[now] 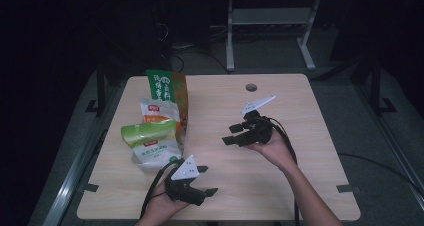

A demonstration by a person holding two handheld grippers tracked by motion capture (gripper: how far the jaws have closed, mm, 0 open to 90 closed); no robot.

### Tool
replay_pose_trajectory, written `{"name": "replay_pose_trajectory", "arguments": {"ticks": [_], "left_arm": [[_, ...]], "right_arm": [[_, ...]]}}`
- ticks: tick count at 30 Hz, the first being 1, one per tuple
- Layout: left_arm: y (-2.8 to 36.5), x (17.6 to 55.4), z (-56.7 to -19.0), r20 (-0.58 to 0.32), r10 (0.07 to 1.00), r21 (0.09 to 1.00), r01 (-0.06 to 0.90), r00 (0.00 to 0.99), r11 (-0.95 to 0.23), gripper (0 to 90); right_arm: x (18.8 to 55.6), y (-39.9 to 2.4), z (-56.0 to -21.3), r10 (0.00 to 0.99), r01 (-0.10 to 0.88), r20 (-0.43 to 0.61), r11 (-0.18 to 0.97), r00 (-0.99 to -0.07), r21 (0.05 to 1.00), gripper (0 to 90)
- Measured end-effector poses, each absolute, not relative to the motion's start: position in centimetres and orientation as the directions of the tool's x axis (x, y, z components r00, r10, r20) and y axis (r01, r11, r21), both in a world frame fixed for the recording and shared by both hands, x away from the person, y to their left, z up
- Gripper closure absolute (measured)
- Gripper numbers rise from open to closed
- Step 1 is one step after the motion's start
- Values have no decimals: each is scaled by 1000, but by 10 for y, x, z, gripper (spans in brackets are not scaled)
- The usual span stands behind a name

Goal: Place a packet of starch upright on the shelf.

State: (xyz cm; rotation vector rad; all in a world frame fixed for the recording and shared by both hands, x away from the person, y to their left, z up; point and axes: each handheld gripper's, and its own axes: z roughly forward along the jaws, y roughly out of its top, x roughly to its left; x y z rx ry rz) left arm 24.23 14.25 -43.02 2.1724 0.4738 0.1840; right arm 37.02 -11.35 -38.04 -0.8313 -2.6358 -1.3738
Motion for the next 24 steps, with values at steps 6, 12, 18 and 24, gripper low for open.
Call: {"name": "replay_pose_trajectory", "arguments": {"ticks": [6, 12, 18, 24], "left_arm": [[143, 243, -431, -39, 403, 798, 271, 914, -538, 260], [144, 244, -430, -31, 402, 799, 265, 915, -541, 260], [144, 244, -430, -31, 405, 800, 266, 914, -537, 260], [144, 245, -430, -27, 404, 797, 264, 915, -544, 260]], "right_arm": [[364, -131, -385, 467, 507, 294, 438, -834, 742, 381], [357, -148, -389, 491, 521, 295, 424, -820, 741, 376], [350, -164, -395, 514, 536, 298, 413, -804, 736, 370], [343, -181, -403, 538, 558, 313, 382, -783, 737, 367]]}}
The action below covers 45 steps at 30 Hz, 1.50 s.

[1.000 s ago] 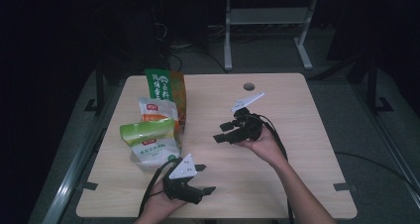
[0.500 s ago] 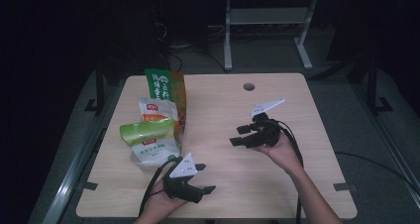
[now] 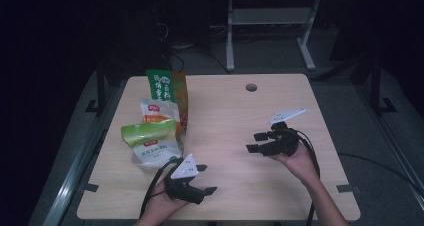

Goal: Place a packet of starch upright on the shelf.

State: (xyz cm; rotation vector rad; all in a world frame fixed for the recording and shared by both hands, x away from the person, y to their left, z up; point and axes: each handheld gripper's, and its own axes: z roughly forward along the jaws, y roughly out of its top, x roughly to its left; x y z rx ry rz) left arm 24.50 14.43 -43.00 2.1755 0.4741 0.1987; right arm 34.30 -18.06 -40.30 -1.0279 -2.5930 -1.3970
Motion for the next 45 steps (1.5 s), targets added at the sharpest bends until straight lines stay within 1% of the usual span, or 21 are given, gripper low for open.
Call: {"name": "replay_pose_trajectory", "arguments": {"ticks": [16, 45], "left_arm": [[144, 244, -430, -25, 404, 794, 263, 915, -547, 260], [144, 244, -431, -24, 406, 792, 265, 914, -550, 260]], "right_arm": [[327, -208, -418, 578, 591, 329, 350, -747, 727, 359], [292, -235, -437, 624, 619, 332, 319, -707, 718, 344]]}}
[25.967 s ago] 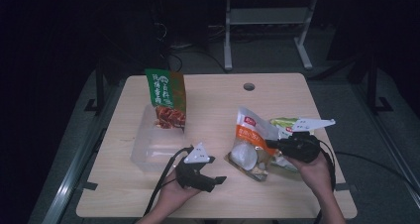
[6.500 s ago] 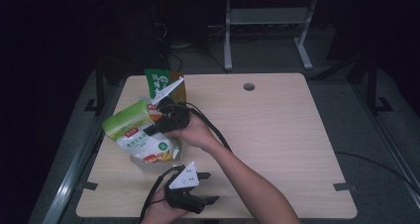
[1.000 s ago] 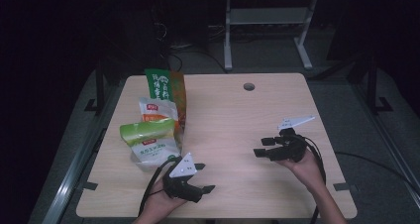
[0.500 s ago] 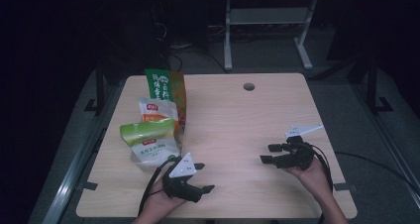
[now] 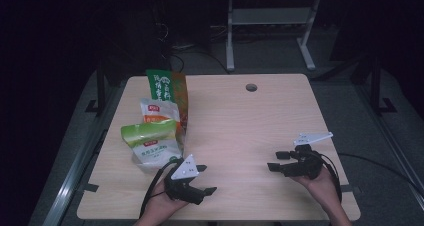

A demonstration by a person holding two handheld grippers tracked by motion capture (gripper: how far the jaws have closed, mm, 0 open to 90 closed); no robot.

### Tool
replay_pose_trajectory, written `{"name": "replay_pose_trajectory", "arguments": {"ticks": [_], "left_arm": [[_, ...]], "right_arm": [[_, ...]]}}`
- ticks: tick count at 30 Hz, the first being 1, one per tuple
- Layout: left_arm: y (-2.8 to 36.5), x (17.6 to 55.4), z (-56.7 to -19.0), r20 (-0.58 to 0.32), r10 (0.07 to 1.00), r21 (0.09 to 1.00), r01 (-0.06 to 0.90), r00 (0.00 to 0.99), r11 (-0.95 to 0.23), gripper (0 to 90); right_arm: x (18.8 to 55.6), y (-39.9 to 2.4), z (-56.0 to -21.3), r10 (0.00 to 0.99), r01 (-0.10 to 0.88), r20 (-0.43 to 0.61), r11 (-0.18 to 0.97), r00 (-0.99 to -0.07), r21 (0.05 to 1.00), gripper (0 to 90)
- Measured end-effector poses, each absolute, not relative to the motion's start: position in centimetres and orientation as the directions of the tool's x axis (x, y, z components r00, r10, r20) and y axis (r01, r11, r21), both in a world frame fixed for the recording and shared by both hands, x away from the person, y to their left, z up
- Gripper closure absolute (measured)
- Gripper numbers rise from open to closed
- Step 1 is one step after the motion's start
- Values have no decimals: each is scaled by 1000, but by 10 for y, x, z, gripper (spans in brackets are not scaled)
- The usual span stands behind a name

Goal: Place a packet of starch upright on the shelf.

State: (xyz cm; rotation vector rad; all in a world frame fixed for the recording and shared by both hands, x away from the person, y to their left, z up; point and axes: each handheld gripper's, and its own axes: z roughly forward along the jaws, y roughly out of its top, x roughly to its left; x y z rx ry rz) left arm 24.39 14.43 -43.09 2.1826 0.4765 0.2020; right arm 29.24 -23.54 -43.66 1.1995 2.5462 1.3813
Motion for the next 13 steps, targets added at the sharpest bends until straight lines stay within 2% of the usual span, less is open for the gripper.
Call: {"name": "replay_pose_trajectory", "arguments": {"ticks": [13], "left_arm": [[143, 245, -432, -27, 398, 788, 264, 917, -555, 260]], "right_arm": [[277, -239, -442, 651, 615, 316, 296, -690, 731, 312]]}}
